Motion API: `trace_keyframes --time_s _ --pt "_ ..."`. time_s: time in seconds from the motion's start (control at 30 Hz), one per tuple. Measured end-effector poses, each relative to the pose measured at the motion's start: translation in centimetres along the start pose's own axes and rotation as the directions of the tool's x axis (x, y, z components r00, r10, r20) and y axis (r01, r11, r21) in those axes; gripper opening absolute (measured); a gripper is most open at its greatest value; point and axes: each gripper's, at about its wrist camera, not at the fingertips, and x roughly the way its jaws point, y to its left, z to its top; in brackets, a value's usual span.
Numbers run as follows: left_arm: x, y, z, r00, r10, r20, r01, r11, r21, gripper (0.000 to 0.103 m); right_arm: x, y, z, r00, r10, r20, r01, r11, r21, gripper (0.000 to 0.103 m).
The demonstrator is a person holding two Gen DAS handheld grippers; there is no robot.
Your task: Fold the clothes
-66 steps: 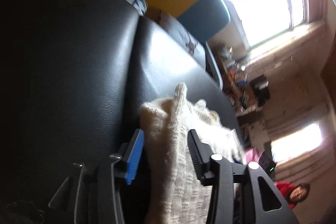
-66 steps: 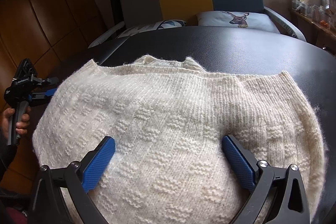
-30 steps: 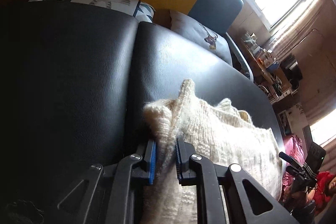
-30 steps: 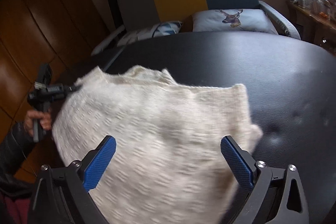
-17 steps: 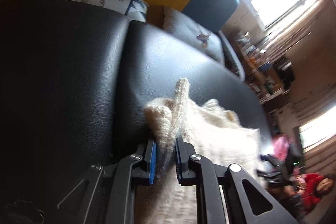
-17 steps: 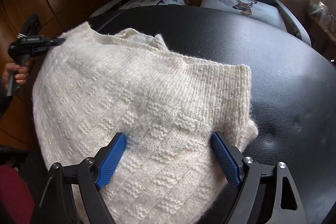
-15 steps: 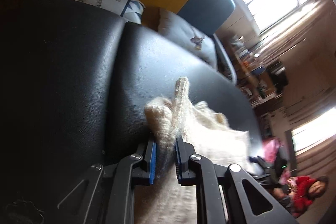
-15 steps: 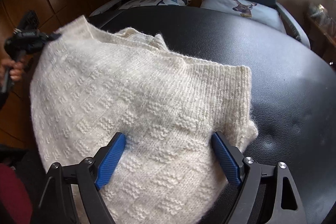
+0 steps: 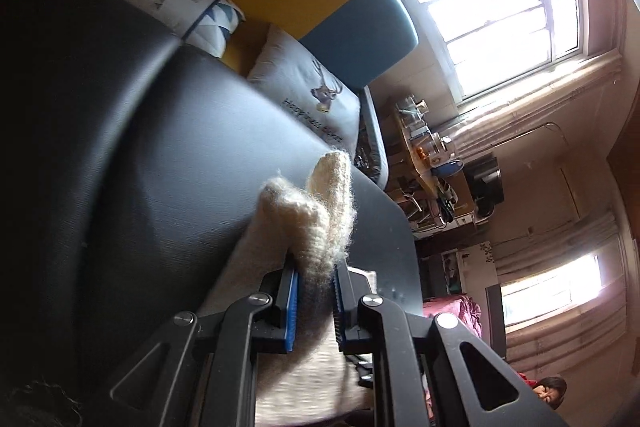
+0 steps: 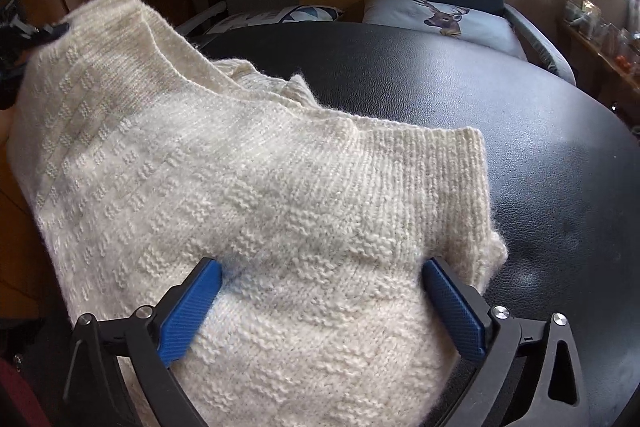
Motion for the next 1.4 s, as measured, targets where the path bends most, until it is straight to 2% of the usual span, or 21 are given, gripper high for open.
trace_keyframes --time_s 0.37,0.57,0.7,0.8,0.93,1.07,1.17,1.23,1.33,1.4 --pt "8.1 -11.7 -4.4 0.994 -0.044 -0.096 0.048 0.998 0.039 0.012 -0.3 0.0 -0.2 0.997 0.062 0.038 -0.062 0.998 0.014 0.103" --pt "14.0 -16.1 -7.4 0.983 -0.076 -0.165 0.079 0.997 0.013 0.012 -0.7 -0.6 -0.7 0.99 0.117 0.073 -0.118 0.993 0.004 0.103" --pt "17.4 -16.9 -9.5 0.981 -0.075 -0.177 0.071 0.997 -0.031 0.012 -1.0 -1.2 -1.1 0.982 0.161 0.102 -0.163 0.987 0.006 0.103" --pt "19.8 -15.4 -10.9 0.975 -0.067 -0.213 0.05 0.995 -0.087 0.012 -1.3 -1.9 -1.4 0.969 0.212 0.128 -0.216 0.976 0.014 0.103" --pt "22.2 -13.4 -12.6 0.961 -0.086 -0.264 0.037 0.982 -0.187 0.014 -1.4 -1.1 -1.5 0.974 0.195 0.113 -0.191 0.981 -0.043 0.103" --pt "21.8 -14.3 -12.8 0.944 -0.132 -0.301 0.065 0.973 -0.222 0.018 -2.1 -0.8 -1.6 0.975 0.193 0.109 -0.184 0.98 -0.081 0.103" --pt "19.9 -16.1 -12.6 0.919 -0.229 -0.32 0.158 0.959 -0.235 0.018 -2.8 -0.6 -1.8 0.98 0.173 0.101 -0.162 0.981 -0.104 0.103" --pt "18.2 -17.4 -12.1 0.908 -0.272 -0.317 0.211 0.954 -0.215 0.018 -3.5 -0.4 -2.0 0.985 0.148 0.09 -0.136 0.983 -0.122 0.103" --pt "14.9 -17.5 -10.2 0.915 -0.288 -0.282 0.251 0.955 -0.158 0.018 -4.8 -0.4 -3.0 0.993 0.094 0.064 -0.084 0.985 -0.148 0.103" --pt "12.9 -16.1 -8.5 0.936 -0.248 -0.252 0.228 0.968 -0.106 0.019 -5.9 -0.8 -4.1 0.997 0.06 0.047 -0.052 0.988 -0.148 0.103"
